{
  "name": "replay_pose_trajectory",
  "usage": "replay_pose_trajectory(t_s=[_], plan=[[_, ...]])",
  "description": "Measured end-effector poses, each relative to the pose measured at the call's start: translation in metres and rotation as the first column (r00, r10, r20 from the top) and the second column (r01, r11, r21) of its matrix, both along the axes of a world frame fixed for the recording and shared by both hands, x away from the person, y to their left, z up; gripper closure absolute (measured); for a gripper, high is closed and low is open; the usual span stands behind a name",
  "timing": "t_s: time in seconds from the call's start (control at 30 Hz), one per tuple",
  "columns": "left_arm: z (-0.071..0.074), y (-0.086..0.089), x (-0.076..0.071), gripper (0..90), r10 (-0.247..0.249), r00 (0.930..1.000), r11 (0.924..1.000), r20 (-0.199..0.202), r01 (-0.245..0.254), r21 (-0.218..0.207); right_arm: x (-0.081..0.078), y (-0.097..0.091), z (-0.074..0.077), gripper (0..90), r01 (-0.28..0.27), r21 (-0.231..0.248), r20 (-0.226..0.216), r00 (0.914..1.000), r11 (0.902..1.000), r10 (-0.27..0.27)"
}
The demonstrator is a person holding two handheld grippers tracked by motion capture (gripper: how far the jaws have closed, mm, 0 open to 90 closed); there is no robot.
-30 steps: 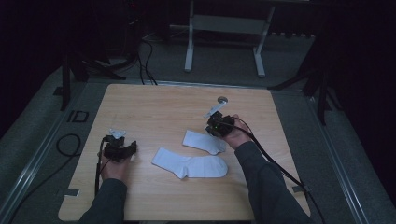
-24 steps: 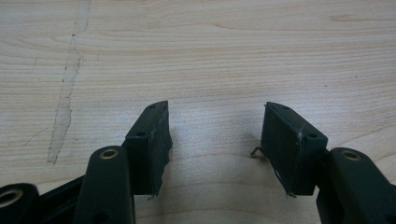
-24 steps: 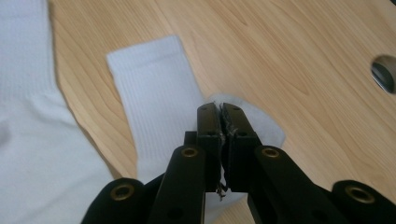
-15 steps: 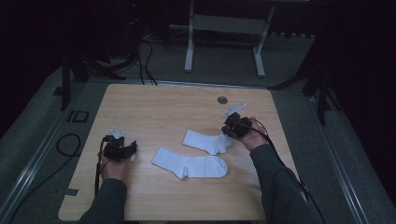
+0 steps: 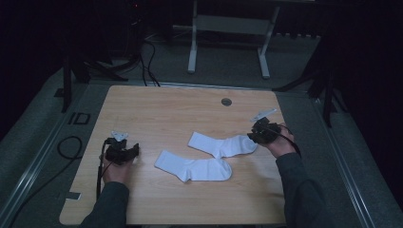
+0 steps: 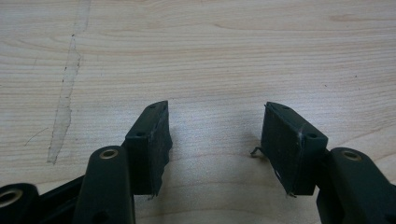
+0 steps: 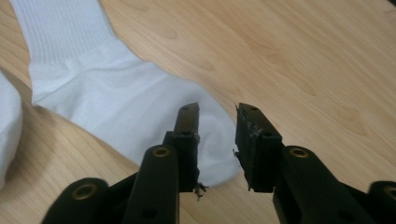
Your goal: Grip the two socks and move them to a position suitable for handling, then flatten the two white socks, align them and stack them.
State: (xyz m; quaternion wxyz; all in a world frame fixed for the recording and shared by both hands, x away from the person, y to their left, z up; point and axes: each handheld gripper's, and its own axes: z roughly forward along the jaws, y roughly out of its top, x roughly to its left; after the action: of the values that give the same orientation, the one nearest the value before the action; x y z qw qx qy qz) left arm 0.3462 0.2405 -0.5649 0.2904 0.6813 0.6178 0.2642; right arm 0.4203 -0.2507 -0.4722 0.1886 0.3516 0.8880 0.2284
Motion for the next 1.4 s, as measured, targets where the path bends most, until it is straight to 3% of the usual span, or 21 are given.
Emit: replay_pose_trajectory(t_s=[0.23,0.67,1.4], plan=[[0.0,0.0,0.0,42.5,0.001,1.0,1.0,0.001,-0.001,0.001,-0.002,-0.006,0.01,63.3,0.002,0.017,0.018,0.9998,0.9999,-0.003],[0.0,0.0,0.0,42.3,-0.001,1.0,1.0,0.001,0.001,-0.002,-0.003,0.012,0.018,55.7,-0.052,0.026,0.029,0.9983,0.9983,0.051],[0.0,0.0,0.0,42.1,-0.002,1.0,1.0,0.004,0.002,-0.001,-0.007,0.032,0.031,54.3,-0.115,0.031,0.048,0.9924,0.9929,0.113]])
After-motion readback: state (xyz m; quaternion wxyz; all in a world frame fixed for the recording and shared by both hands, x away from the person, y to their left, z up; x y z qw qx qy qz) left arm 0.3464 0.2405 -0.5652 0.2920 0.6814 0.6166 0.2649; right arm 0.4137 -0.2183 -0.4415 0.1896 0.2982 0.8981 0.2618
